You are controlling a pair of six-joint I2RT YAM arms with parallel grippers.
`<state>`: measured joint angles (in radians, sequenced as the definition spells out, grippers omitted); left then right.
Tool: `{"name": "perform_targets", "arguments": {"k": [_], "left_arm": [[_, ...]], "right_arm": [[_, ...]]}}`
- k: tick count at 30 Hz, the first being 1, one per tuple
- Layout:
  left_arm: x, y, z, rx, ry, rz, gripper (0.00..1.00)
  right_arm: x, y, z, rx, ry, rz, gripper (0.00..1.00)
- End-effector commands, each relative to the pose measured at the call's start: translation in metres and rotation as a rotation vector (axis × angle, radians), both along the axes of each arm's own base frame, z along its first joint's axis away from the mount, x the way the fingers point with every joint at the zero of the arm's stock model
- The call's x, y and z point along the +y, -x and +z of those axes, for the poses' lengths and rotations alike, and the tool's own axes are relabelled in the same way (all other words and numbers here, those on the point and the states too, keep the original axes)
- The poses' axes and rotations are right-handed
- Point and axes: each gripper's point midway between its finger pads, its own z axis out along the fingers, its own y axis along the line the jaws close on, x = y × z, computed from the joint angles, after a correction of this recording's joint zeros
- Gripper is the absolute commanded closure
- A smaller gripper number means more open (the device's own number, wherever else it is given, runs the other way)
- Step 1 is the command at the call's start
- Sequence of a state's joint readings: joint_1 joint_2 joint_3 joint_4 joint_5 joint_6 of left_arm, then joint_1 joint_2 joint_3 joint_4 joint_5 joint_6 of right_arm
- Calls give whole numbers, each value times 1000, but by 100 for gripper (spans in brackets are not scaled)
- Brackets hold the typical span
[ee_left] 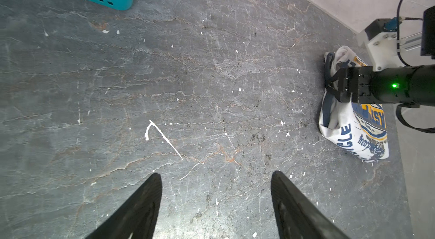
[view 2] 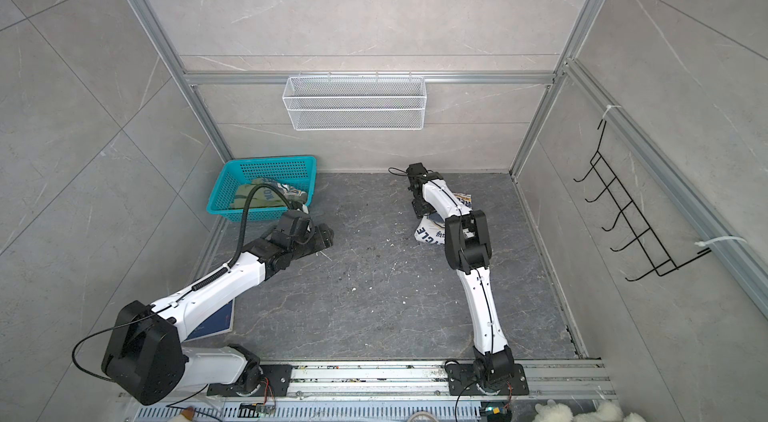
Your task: Fold and stack the tank tops
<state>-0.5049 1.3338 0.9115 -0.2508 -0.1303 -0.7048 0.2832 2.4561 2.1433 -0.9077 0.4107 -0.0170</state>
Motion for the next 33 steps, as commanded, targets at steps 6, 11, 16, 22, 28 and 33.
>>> {"name": "perform_targets", "arguments": {"k": [6,11,16,22,28,33], "left_arm": [[12,3,12,-37,-44,0,24],[24,9,19,-68,-83,14,24],[29,12,18,-78,-93,24,23],[28,11,17,-78,-85,21,23],[36,16,24,-94,-103,31,23],[44,21,31,-117,-116,43,22]], "right_arm": [[17,70,96,-124,-249,-103,13],[16,131,78,-90,-383,-228,13],[29,165,43,-57,-529,-280,14],[34,165,7,-37,-562,-353,15],[13,149,-16,-27,-503,-429,15],[-6,128,-28,-18,-487,-471,15]]}}
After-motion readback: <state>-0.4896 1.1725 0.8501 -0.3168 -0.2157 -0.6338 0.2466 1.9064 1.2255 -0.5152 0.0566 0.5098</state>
